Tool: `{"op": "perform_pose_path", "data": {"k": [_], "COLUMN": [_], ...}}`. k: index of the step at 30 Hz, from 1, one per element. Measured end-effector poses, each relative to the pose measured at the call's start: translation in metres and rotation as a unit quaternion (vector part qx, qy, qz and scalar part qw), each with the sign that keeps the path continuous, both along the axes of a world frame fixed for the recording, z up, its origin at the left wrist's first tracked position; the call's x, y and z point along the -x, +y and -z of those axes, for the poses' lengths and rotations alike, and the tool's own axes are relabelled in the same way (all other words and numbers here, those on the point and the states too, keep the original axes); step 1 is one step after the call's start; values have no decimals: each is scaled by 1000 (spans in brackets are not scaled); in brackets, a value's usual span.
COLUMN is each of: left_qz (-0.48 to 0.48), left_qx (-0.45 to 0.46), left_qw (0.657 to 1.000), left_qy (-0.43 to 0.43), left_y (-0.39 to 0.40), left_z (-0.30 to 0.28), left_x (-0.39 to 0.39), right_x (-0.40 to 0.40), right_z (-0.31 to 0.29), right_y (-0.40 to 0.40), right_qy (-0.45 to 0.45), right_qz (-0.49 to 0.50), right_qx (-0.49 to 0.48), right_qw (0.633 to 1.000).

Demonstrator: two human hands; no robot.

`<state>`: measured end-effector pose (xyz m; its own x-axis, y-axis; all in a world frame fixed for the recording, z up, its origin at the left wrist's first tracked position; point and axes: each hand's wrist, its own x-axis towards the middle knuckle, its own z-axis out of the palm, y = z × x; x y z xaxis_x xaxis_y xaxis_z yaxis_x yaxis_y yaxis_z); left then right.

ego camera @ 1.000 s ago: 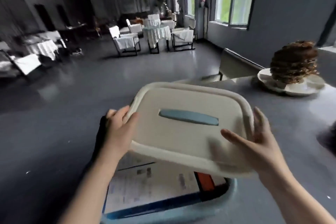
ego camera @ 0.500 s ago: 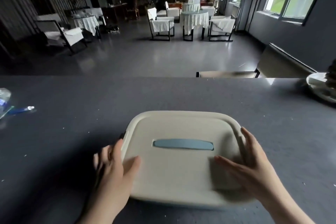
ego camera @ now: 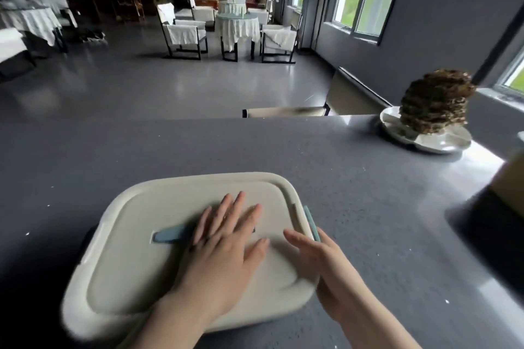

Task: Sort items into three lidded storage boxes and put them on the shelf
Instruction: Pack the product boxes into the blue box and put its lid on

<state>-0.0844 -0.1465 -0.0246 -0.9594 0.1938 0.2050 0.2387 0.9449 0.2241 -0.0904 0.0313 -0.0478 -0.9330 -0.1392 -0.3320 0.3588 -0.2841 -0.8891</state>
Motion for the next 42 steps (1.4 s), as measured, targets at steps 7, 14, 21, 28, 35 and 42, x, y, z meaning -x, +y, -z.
{"op": "perform_pose_path", "data": {"k": [7,14,21,28,35,42], "left_qz": [4,-5,11,-153,-296,-233], "left_qx": [-1,-2,-136,-231,-605,-634], "left_qw": [1000,1000,990,958,711,725], "left_qy": [-25,-19,22,75,-204,-139], "left_y": [-1,2,-20,-133,-162,-164], "left_z": [-2,0,-6,3,15,17], "left_x": [2,4,1,-20,-45,-41], "right_x": [-7,-1,-12,-11,-2,-3], "right_z": [3,-1,-18,-34,-23,-29], "right_y": [-2,1,-6,-98,-160,-161], "right_qy": [83,128,215,352,375,372], "right_qz": [73,79,42,-98,-167,-154], "right_qx": [-47,-188,-459,-594,-668,-664], "right_qw": [993,971,861,717,620,631]}}
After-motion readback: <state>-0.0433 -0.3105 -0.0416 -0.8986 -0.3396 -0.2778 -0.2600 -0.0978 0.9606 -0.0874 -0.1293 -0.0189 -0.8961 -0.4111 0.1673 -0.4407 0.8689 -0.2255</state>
